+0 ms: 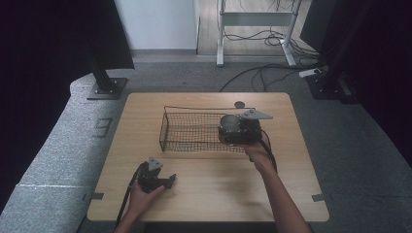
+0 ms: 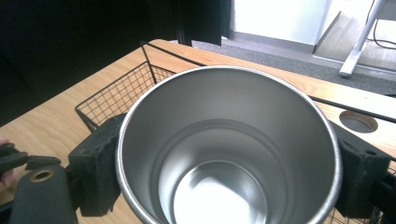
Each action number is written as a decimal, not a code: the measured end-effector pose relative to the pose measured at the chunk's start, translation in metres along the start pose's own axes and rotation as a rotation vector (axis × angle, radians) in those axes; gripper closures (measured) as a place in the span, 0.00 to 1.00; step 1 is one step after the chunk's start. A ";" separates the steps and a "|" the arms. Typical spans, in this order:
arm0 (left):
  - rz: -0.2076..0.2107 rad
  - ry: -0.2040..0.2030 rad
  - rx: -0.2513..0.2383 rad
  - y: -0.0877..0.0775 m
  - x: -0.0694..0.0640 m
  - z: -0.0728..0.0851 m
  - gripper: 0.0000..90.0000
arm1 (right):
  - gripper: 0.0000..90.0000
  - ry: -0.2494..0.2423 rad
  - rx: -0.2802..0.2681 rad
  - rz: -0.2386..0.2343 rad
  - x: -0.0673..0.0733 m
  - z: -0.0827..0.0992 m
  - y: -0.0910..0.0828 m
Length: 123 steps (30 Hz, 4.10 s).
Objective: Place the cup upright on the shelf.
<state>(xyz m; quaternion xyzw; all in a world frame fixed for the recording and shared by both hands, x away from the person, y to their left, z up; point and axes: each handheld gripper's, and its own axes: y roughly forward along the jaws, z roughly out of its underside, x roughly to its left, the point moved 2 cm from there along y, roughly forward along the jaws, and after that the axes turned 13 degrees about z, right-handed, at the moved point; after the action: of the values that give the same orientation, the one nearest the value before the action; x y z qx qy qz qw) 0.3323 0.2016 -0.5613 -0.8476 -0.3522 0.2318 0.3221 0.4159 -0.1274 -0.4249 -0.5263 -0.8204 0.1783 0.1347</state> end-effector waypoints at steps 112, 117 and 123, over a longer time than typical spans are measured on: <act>0.002 0.001 -0.003 0.000 0.000 0.000 0.17 | 0.15 -0.009 0.333 0.117 -0.043 0.022 0.109; 0.001 0.001 -0.003 0.000 0.000 0.000 0.17 | 0.15 -0.012 0.344 0.117 -0.043 0.023 0.110; 0.002 0.001 -0.003 0.000 0.000 0.000 0.17 | 0.15 -0.027 0.362 0.119 -0.043 0.024 0.112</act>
<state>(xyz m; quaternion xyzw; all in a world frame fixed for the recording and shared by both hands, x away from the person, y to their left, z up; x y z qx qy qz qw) 0.3324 0.2014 -0.5615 -0.8487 -0.3515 0.2312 0.3206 0.5149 -0.1278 -0.4967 -0.5387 -0.7441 0.3376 0.2053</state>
